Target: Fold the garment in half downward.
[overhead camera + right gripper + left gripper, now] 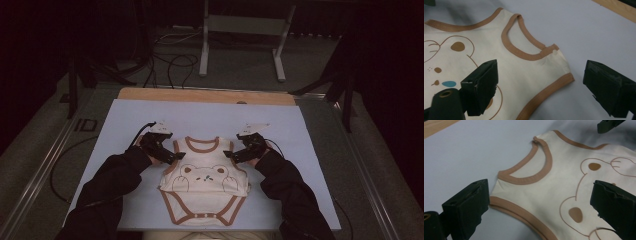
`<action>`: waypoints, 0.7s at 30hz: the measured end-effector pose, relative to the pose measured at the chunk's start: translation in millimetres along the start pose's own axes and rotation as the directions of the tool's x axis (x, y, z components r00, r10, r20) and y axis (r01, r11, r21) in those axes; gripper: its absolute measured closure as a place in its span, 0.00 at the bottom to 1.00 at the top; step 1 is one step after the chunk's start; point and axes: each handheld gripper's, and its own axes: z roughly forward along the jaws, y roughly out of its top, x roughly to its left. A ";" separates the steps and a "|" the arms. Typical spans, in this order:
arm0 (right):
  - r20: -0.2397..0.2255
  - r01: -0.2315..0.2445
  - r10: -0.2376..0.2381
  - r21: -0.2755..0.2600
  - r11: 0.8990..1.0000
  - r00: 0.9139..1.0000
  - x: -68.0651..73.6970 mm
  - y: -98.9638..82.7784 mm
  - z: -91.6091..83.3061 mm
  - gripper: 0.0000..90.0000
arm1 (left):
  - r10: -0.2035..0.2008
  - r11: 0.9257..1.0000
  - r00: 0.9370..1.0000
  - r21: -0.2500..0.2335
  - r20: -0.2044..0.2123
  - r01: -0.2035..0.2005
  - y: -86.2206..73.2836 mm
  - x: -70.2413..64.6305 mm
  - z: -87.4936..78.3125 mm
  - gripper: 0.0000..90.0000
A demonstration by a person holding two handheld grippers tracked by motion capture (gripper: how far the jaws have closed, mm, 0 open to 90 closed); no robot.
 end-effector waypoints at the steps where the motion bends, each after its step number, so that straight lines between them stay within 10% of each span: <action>1: -0.001 0.000 0.000 -0.005 1.000 1.000 -0.4 -0.4 1.5 0.14 | -0.007 1.000 1.000 -0.002 0.001 0.007 -0.7 1.4 1.3 0.04; 21: 0.022 -0.059 0.059 -0.001 0.998 0.998 -20.3 -2.7 18.5 0.22 | -0.051 0.999 0.998 0.010 -0.038 0.051 -9.6 26.2 22.8 0.10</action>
